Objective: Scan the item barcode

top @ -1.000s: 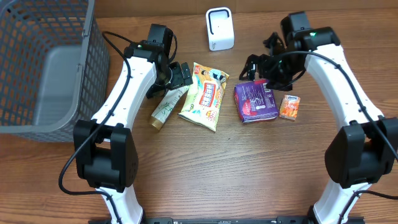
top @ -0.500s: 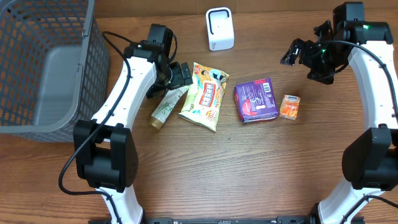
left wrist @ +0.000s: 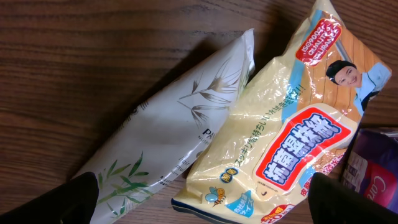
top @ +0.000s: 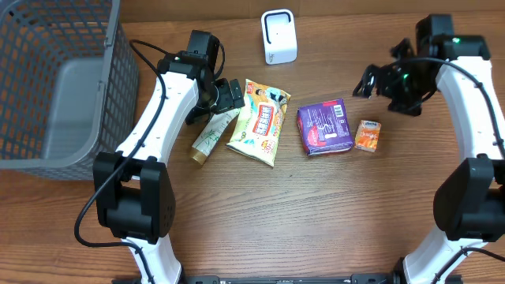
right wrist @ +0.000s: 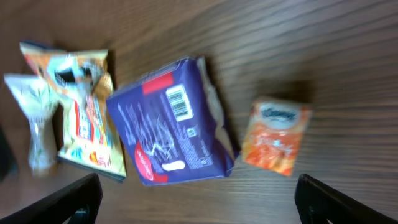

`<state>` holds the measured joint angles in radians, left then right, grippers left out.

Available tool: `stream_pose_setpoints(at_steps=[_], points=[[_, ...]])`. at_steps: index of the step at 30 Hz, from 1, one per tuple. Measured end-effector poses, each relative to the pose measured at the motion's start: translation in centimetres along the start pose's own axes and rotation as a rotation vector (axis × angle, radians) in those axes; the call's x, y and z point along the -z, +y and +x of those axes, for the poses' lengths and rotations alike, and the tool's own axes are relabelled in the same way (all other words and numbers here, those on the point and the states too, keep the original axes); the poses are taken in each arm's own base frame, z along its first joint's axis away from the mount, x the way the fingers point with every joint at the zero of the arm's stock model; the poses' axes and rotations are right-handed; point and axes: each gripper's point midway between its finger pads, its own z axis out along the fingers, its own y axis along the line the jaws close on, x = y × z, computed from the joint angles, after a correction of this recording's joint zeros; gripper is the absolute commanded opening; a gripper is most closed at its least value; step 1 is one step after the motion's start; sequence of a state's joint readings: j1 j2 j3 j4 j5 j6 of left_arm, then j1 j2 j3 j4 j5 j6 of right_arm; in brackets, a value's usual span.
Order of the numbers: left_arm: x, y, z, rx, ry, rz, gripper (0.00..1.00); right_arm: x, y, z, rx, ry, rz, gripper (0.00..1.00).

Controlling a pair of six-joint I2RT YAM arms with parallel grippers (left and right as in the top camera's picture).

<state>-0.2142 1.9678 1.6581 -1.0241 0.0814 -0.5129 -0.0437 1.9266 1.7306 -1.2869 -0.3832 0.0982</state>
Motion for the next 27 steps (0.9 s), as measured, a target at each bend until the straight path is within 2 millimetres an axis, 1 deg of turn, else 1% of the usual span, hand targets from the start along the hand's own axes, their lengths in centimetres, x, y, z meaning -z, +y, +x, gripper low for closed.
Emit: stream_pose_setpoints(at_steps=[1,3,4,5,7,8,10,14,16,19,21,24,27], points=[[0.0,0.0,0.0,0.000,0.000,0.000,1.00,-0.7,0.2,0.6,0.013,0.021,-0.013,0.97],[0.0,0.0,0.0,0.000,0.000,0.000,1.00,-2.2,1.0,1.8,0.054,0.064,-0.028,0.96],[0.0,0.0,0.0,0.000,0.000,0.000,1.00,-2.8,1.7,2.3,0.083,0.079,-0.029,1.00],[0.0,0.0,0.0,0.000,-0.001,0.000,1.00,-3.6,3.1,3.0,0.140,0.090,-0.013,1.00],[0.0,0.0,0.0,0.000,0.000,0.000,1.00,-5.0,4.6,3.6,0.218,0.079,0.085,1.00],[0.0,0.0,0.0,0.000,-0.001,0.000,1.00,-5.6,5.5,4.2,0.258,0.077,0.143,1.00],[0.0,0.0,0.0,0.000,-0.001,0.000,1.00,-6.6,6.9,5.4,0.335,0.042,0.317,1.00],[0.0,0.0,-0.1,0.000,-0.002,0.001,1.00,-7.2,9.4,7.1,0.429,-0.064,0.520,1.00],[0.0,0.0,-0.1,0.000,-0.002,0.001,1.00,-7.5,10.3,7.4,0.450,-0.111,0.571,0.93],[0.0,0.0,0.0,0.000,-0.002,0.001,1.00,-8.1,10.2,7.0,0.435,-0.159,0.632,0.90],[0.0,0.0,0.0,0.000,-0.002,0.001,1.00,-8.8,9.7,6.5,0.419,-0.176,0.667,0.86],[0.0,0.0,0.0,0.000,-0.002,0.001,1.00,-10.1,9.0,5.9,0.404,-0.190,0.698,0.77],[0.0,0.0,-0.1,0.000,-0.002,0.001,1.00,-10.7,8.9,5.6,0.393,-0.201,0.705,0.76]])
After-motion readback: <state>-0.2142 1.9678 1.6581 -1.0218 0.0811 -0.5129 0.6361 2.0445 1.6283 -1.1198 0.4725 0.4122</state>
